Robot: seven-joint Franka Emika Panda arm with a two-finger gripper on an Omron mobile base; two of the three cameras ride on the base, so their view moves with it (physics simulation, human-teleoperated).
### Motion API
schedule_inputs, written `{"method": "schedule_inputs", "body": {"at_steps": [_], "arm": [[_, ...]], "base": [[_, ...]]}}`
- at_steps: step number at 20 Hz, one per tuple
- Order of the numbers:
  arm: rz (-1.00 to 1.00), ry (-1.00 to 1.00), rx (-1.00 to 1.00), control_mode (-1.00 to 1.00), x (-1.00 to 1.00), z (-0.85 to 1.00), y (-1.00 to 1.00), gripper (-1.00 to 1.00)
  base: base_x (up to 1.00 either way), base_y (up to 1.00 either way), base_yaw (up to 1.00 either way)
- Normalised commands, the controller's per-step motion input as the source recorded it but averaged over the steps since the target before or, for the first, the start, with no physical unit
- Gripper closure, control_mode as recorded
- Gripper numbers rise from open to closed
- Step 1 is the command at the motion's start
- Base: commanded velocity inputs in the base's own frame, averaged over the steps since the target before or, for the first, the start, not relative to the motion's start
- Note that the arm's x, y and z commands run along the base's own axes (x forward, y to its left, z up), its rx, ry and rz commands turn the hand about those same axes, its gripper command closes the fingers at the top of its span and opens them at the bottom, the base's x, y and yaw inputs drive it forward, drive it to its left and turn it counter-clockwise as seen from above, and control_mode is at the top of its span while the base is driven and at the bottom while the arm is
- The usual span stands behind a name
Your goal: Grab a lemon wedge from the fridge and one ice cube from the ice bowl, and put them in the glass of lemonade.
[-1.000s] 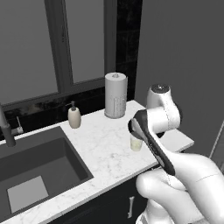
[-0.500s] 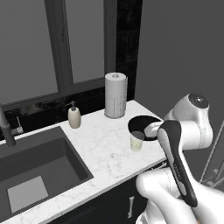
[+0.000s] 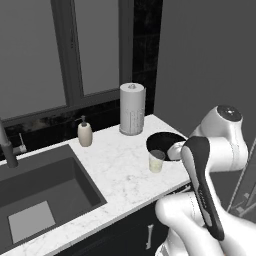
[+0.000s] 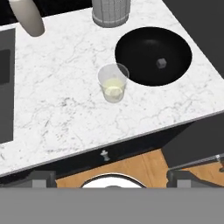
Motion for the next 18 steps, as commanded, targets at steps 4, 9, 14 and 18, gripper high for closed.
{"method": "schedule_inputs", "body": {"at_steps": [4, 9, 14, 18], "arm": [[0.00, 0.01, 0.00, 1.00, -0.13, -0.04, 0.00, -1.00], [0.00, 0.00, 0.00, 1.00, 0.00, 0.00, 0.00, -1.00], [0.00, 0.00, 0.00, 1.00, 0.00, 0.00, 0.00, -1.00], [0.00, 0.00, 0.00, 1.00, 0.00, 0.00, 0.00, -1.00]], "base": [[-0.55, -0.02, 0.00], [-0.81, -0.45, 0.00], [-0.46, -0.85, 0.04], [-0.27, -0.95, 0.09]]}}
